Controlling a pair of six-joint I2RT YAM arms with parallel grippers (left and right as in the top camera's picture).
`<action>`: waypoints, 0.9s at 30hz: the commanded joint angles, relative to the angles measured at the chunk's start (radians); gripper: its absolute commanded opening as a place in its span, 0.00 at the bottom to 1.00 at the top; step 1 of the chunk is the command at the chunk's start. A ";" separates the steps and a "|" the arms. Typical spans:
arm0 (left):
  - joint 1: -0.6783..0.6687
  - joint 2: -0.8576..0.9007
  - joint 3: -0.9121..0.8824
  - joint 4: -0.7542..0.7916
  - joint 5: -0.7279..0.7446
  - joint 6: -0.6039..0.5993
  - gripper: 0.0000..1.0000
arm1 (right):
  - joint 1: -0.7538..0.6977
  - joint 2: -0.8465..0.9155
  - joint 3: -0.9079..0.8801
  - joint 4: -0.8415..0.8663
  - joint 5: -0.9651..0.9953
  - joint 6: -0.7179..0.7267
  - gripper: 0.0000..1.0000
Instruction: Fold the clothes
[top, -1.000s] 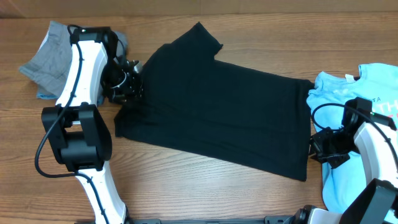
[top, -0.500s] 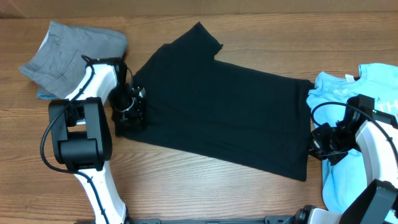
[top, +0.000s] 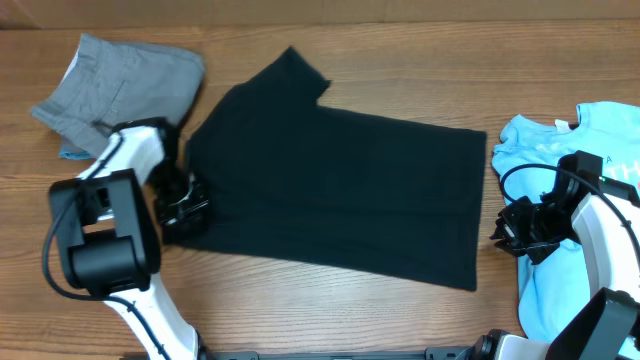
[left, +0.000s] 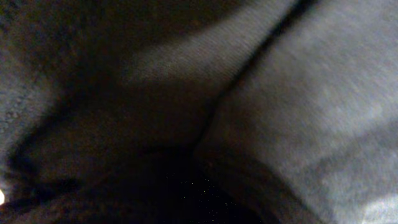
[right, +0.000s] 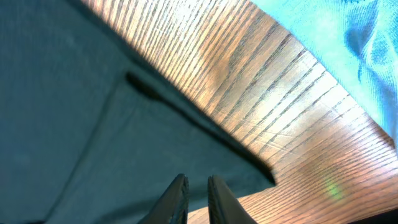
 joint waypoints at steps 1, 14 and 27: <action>0.113 0.087 -0.074 0.012 -0.156 -0.046 0.04 | -0.003 -0.003 0.027 0.005 0.009 -0.040 0.18; 0.038 -0.039 -0.058 0.002 0.008 0.095 0.36 | 0.024 0.002 0.024 0.269 -0.226 -0.193 0.31; -0.071 -0.296 0.141 -0.145 0.010 0.095 0.56 | 0.204 0.029 -0.117 0.101 -0.117 0.016 0.15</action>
